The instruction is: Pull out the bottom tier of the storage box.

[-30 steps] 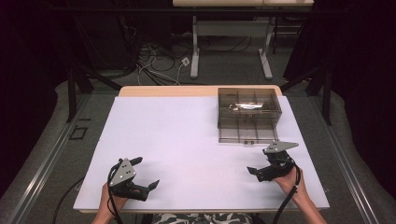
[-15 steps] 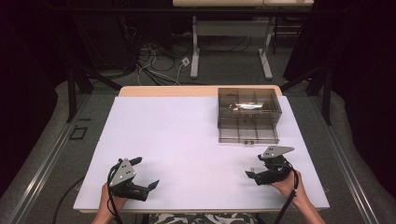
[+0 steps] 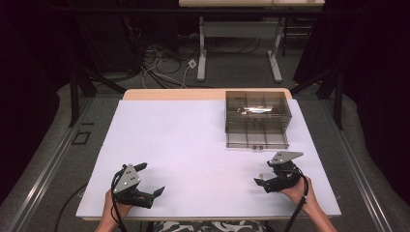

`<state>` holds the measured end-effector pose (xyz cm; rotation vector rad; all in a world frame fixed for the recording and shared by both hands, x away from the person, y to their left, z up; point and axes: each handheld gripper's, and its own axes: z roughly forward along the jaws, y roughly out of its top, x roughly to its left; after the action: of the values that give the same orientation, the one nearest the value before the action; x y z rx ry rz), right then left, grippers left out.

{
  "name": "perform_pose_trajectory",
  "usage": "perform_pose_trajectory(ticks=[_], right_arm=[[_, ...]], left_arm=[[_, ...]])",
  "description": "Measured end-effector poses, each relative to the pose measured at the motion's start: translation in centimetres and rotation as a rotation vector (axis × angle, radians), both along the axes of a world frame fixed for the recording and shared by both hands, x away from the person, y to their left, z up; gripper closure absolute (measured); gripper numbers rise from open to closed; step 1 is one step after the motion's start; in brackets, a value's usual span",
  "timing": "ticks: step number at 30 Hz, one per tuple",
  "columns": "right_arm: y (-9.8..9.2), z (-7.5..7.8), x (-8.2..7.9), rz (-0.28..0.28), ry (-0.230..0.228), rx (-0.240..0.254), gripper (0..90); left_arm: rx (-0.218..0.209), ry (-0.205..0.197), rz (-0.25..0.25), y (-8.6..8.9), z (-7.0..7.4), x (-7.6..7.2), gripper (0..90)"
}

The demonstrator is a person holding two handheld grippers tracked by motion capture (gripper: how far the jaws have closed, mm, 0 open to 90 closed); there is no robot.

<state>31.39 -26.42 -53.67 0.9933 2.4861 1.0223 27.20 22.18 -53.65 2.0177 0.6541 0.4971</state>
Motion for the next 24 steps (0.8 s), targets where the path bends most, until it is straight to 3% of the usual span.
perform_pose_trajectory(ticks=[1, 16, 20, 24], right_arm=[[0.08, -0.12, 0.02, -0.001, -0.013, 0.011, 14.9], [0.15, -0.2, 0.1, 0.018, 0.02, -0.03, 15.0], [0.34, -0.28, 0.12, 0.023, 0.008, -0.04, 15.4], [0.31, -0.12, 0.13, 0.029, 0.009, -0.061, 21.1]], left_arm=[[0.0, -0.001, 0.0, 0.02, 0.01, -0.01, 0.0], [0.003, 0.0, -0.002, 0.09, 0.0, 0.04, 0.0], [-0.002, -0.001, -0.001, 0.1, -0.09, 0.14, 0.0], [-0.003, 0.002, 0.005, 0.18, -0.05, 0.13, 0.0]])
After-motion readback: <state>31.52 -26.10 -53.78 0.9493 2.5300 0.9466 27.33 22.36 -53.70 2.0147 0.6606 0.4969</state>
